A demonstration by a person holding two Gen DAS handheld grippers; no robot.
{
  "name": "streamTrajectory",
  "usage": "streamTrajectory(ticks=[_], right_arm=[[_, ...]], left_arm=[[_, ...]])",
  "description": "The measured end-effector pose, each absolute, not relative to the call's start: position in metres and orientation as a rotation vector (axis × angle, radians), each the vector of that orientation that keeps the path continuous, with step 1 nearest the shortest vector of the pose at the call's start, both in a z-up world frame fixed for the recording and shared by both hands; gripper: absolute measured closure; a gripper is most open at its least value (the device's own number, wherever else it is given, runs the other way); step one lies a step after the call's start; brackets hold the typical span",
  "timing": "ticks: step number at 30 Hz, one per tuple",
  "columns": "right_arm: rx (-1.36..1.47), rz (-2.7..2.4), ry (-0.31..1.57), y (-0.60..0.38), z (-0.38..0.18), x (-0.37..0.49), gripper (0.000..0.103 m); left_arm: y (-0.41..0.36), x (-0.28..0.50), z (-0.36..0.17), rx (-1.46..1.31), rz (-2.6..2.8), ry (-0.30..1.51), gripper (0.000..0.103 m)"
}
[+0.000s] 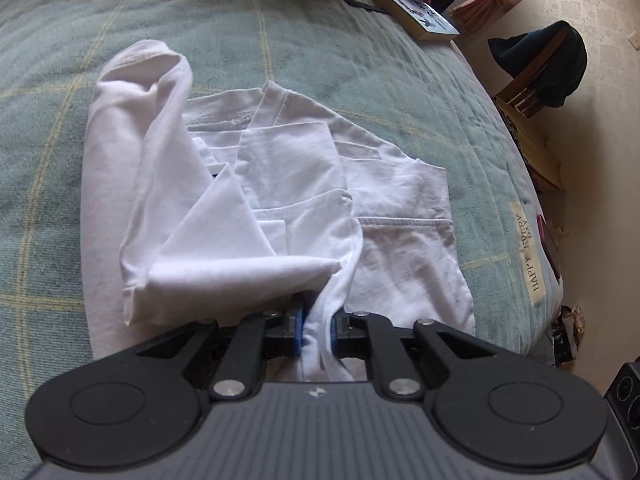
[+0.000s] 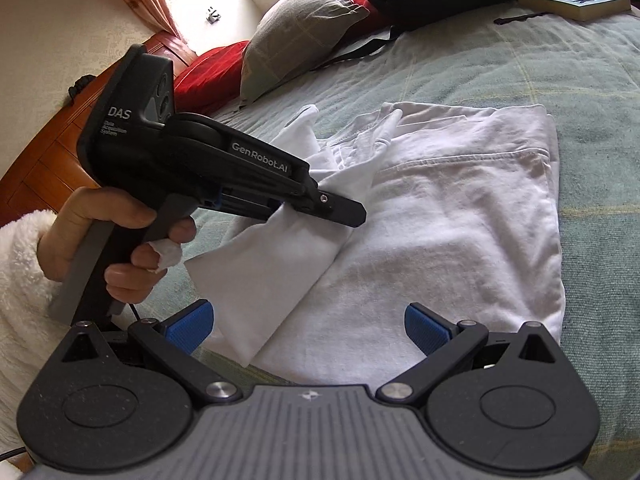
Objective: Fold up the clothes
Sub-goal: 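Fold the held edge diagonally over the shirt body with the left tool, then open the left tool, release the folded corner and lift away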
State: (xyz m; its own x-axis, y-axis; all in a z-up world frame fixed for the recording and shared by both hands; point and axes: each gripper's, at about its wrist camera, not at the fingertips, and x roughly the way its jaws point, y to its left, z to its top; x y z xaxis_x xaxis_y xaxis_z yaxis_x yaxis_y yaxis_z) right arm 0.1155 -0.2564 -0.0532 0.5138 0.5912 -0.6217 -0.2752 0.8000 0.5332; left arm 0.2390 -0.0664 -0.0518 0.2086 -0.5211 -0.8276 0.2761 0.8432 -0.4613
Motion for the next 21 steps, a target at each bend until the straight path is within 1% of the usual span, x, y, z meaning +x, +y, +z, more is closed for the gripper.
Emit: streamTrajectory(ticks=[3, 5, 8, 9, 11, 13, 15, 16, 17, 18, 21], right_arm=[[0.391, 0.541, 0.886, -0.257, -0.052, 0.115, 0.000], [0.390, 0.543, 0.883, -0.257, -0.050, 0.114, 0.000], [0.383, 0.541, 0.880, -0.257, -0.048, 0.112, 0.000], [0.381, 0.539, 0.879, -0.257, -0.048, 0.112, 0.000], [0.377, 0.535, 0.876, -0.258, -0.047, 0.110, 0.000], [0.374, 0.529, 0.873, -0.260, -0.045, 0.109, 0.000], [0.370, 0.522, 0.869, -0.264, -0.044, 0.107, 0.000], [0.367, 0.518, 0.866, -0.266, -0.042, 0.106, 0.000], [0.363, 0.514, 0.861, -0.268, -0.040, 0.105, 0.000], [0.361, 0.509, 0.855, -0.270, -0.038, 0.104, 0.000], [0.349, 0.493, 0.823, -0.277, -0.032, 0.103, 0.000]], left_arm=[[-0.068, 0.238, -0.050, -0.219, -0.567, 1.237, 0.090], [-0.068, 0.238, -0.048, -0.228, -0.586, 1.237, 0.077], [-0.070, 0.234, -0.041, -0.233, -0.613, 1.224, 0.066], [-0.071, 0.232, -0.037, -0.233, -0.626, 1.217, 0.064], [-0.072, 0.225, -0.026, -0.231, -0.670, 1.190, 0.056], [-0.073, 0.218, -0.014, -0.229, -0.713, 1.164, 0.052], [-0.072, 0.209, -0.001, -0.221, -0.749, 1.128, 0.045], [-0.070, 0.204, 0.006, -0.214, -0.758, 1.110, 0.038], [-0.067, 0.199, 0.013, -0.203, -0.764, 1.089, 0.035], [-0.063, 0.193, 0.019, -0.185, -0.760, 1.061, 0.035], [-0.047, 0.173, 0.032, -0.064, -0.671, 0.965, 0.026]])
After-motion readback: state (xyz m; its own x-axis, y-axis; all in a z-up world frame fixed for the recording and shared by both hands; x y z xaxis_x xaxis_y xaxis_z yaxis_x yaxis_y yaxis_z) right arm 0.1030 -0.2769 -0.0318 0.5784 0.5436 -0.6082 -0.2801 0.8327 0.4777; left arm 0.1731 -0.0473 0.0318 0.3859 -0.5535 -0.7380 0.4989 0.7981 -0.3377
